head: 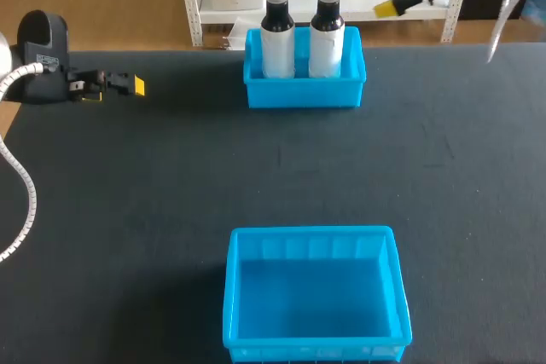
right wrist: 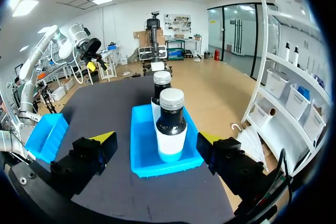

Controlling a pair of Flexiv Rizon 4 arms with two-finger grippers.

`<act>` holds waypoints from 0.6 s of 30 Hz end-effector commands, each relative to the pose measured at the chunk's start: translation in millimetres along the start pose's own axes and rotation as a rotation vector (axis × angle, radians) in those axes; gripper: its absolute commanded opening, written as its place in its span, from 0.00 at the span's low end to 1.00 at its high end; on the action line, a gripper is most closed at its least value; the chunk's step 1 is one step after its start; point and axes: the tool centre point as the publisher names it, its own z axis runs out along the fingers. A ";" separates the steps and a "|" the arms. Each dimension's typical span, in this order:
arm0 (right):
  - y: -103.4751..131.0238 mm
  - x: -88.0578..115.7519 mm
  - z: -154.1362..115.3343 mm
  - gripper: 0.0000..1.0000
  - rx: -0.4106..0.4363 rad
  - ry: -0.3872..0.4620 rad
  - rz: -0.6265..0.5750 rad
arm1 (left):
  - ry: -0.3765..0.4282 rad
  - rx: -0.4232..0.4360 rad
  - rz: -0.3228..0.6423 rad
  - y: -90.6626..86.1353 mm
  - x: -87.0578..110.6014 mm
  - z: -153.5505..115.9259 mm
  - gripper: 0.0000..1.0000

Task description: Pick up the bottle, and place it in the far bin if it is heavy, or in the near bin if it is light.

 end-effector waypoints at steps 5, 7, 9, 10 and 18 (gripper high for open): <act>24.7 8.2 -21.4 1.00 0.037 -0.006 0.009 | 0.000 0.000 0.000 0.0 0.0 0.0 1.00; 28.7 9.4 -25.2 1.00 0.041 -0.005 0.012 | 0.000 0.000 0.000 0.0 0.0 0.0 1.00; 32.6 10.4 -28.8 1.00 0.044 -0.003 0.014 | 0.000 0.000 0.000 0.0 0.0 0.0 1.00; 34.4 10.6 -30.3 1.00 0.039 0.005 0.022 | 0.000 0.000 0.000 0.0 0.0 0.0 1.00; 38.4 11.0 -32.3 1.00 0.003 0.005 0.026 | 0.000 0.000 0.000 0.0 0.0 0.0 1.00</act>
